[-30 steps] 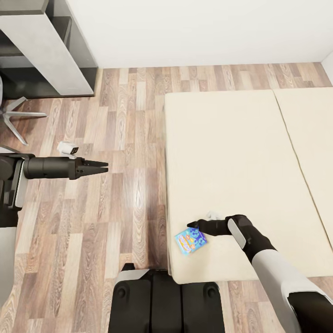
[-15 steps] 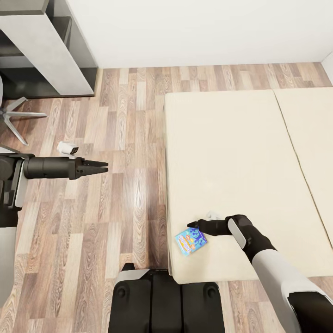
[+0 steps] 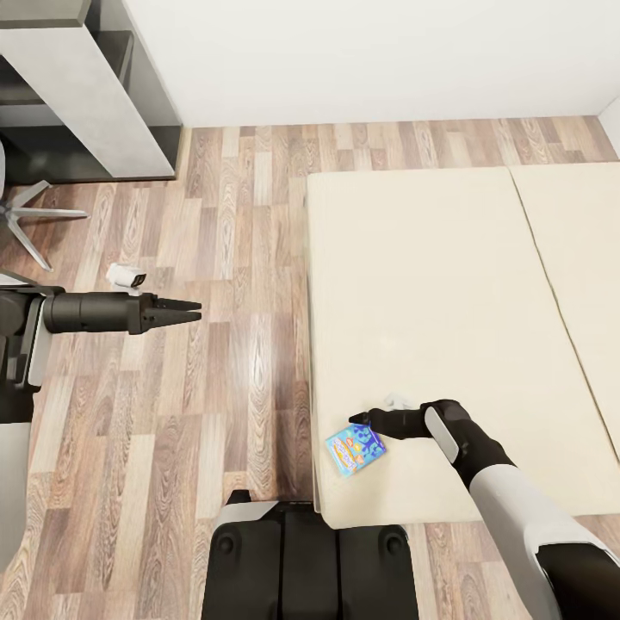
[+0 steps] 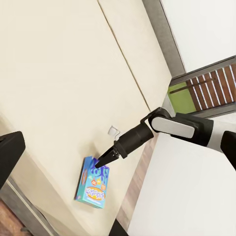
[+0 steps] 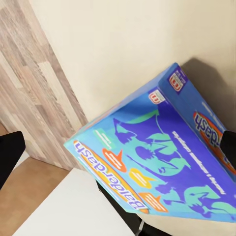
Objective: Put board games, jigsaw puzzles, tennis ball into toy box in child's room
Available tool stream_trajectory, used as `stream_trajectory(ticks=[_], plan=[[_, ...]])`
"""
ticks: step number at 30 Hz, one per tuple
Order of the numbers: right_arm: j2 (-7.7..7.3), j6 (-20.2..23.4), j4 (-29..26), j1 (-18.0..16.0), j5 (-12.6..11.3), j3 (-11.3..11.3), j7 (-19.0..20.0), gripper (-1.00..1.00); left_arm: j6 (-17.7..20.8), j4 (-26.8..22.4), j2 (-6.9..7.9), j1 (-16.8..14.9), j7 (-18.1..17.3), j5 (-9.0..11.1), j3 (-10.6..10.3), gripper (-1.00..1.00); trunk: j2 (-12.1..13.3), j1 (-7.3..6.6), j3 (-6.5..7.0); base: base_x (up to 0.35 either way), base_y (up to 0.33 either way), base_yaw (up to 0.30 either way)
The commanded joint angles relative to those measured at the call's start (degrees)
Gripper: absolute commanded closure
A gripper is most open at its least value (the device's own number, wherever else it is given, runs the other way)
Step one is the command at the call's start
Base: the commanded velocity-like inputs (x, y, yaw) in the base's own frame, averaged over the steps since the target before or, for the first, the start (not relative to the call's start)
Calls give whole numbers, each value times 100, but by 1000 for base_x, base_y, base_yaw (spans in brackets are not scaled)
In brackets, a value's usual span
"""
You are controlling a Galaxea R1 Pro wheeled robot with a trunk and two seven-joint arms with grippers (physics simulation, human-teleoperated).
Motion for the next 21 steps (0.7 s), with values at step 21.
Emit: stream_trajectory(ticks=[21], plan=[[-23,34,2,-2,9,20,12,-100,61,-1,2,-2,-17,2,0,-100,-9,3,-6,0,0,0]])
